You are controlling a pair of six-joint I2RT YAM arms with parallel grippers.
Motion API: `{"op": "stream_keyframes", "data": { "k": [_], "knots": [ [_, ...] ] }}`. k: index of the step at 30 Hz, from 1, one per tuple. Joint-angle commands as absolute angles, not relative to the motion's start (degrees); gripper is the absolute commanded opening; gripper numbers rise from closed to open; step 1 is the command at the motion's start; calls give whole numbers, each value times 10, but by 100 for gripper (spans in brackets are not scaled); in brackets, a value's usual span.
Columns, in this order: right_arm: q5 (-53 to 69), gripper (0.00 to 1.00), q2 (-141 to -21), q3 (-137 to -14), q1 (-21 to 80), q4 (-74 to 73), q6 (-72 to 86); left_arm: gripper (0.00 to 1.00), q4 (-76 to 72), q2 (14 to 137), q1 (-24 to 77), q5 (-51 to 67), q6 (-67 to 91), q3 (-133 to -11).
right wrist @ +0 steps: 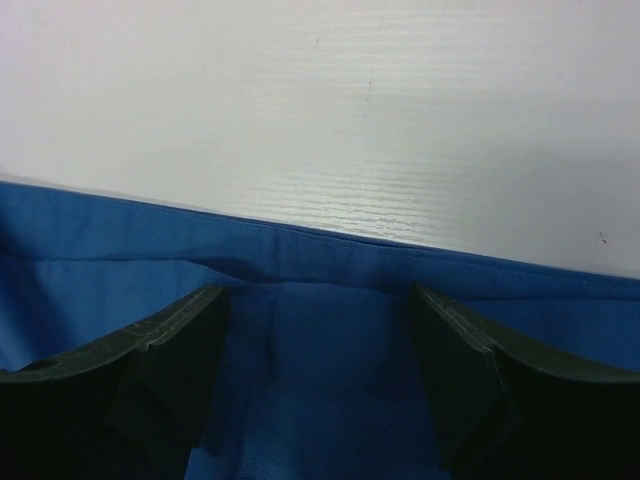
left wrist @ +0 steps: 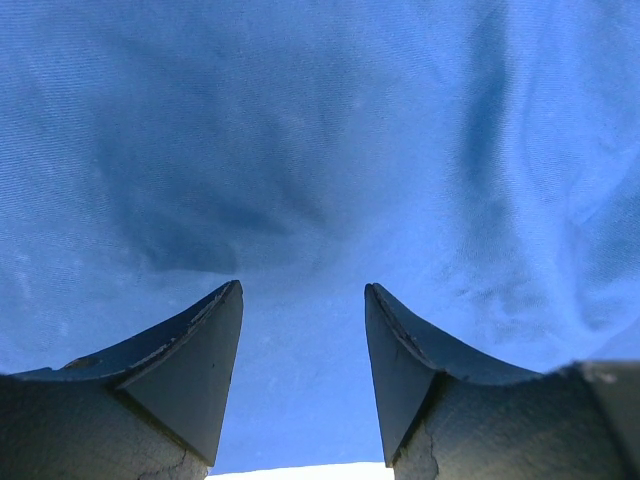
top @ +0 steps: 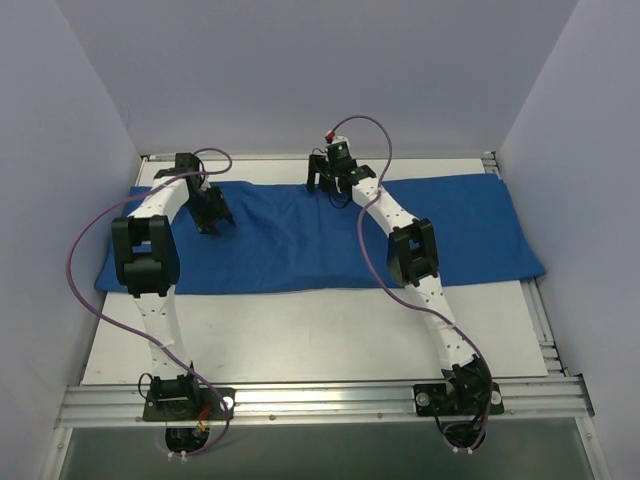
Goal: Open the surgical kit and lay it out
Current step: Open the surgical kit at the center of the board.
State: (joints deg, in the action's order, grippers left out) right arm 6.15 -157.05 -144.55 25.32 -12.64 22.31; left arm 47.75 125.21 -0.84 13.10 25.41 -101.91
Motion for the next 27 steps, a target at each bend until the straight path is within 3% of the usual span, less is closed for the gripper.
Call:
{"op": "stream_keyframes", "data": {
  "k": [1,27],
  "knots": [
    [51,74,-1521,-1444,273,-130,200,61,461,1211,-12,144,252,-1015],
    [62,76,-1491,-1425,282,-134,156,61,448,1202,-19,159,253,-989]
  ]
}}
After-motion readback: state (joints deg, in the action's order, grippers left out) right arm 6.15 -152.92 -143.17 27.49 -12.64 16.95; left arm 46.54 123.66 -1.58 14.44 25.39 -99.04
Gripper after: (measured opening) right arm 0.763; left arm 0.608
